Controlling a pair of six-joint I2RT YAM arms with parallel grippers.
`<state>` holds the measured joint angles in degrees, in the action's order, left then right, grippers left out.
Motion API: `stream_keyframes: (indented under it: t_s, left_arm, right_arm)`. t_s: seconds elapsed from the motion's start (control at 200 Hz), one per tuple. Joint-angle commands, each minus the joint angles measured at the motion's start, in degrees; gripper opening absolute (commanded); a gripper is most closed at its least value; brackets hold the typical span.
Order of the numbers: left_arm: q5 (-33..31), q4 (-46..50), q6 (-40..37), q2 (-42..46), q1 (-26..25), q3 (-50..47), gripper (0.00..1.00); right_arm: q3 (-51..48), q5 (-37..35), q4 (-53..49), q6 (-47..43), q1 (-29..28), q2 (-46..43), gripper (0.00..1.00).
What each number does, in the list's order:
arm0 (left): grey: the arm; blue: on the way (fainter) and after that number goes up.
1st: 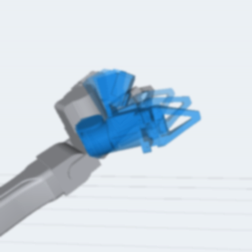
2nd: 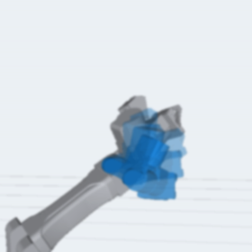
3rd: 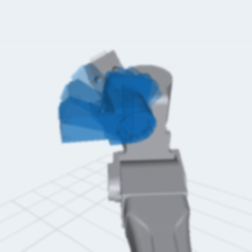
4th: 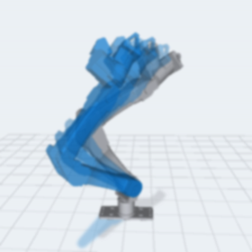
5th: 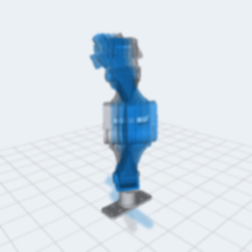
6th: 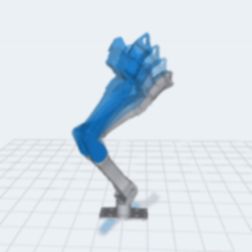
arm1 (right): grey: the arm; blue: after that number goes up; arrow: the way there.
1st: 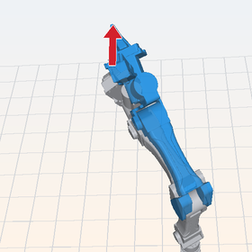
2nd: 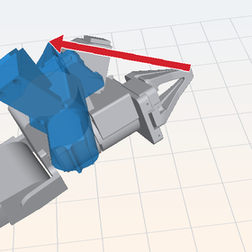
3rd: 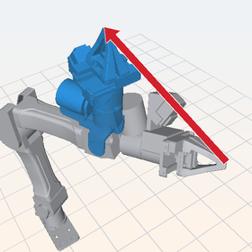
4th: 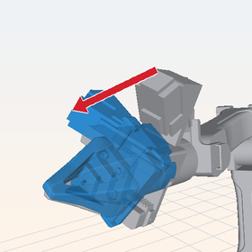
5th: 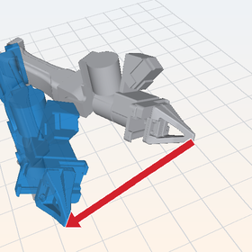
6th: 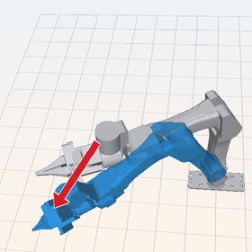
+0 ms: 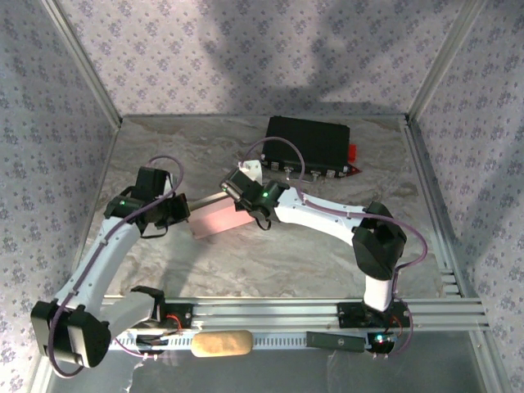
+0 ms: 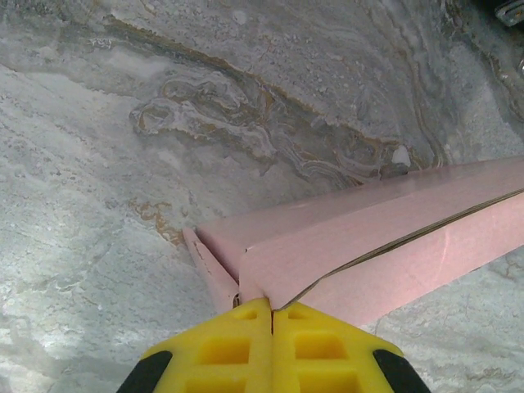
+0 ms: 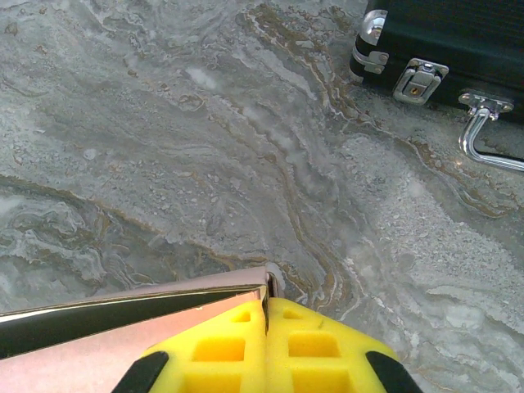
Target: Fold the paper box
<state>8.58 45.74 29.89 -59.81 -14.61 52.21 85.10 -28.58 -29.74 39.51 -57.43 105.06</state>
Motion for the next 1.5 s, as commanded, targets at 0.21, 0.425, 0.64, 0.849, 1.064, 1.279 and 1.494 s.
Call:
stream_keyframes:
  t_s: [0.21,0.425,0.64,0.849,1.064,1.279,1.494]
  left_arm:
    - [2.4,0.4,1.6,1.9,-2.8,-4.3,0.0]
    - [0.0,-0.1,1.8,4.4,-2.7,-6.2,0.0]
    - [-0.5,-3.1,2.4,4.2,-2.8,-7.9,0.0]
    - [-1.2,-4.6,3.1,5.2,-2.8,-9.7,0.0]
    - [-2.1,-4.0,2.9,6.0,-2.7,-10.1,0.0]
    - [-2.4,-4.2,2.9,6.0,-2.8,-10.4,0.0]
    - [-2.9,-4.7,3.3,5.7,-3.2,-10.8,0.0]
  right_arm:
    - [-2.8,3.8,-1.6,-1.4,-2.3,2.0,0.0]
    - [-8.7,6.3,4.7,-6.6,-1.2,-1.9,0.0]
    - [-8.7,10.9,5.4,-8.9,0.1,-3.2,0.0]
    - [-6.9,12.0,2.0,-6.3,0.3,-3.3,0.03]
    - [-7.1,12.4,1.4,-5.4,0.6,-4.9,0.07]
    - [-6.6,13.4,0.2,-4.9,0.8,-6.5,0.18]
    - [-7.2,14.3,0.2,-4.0,0.8,-7.6,0.24]
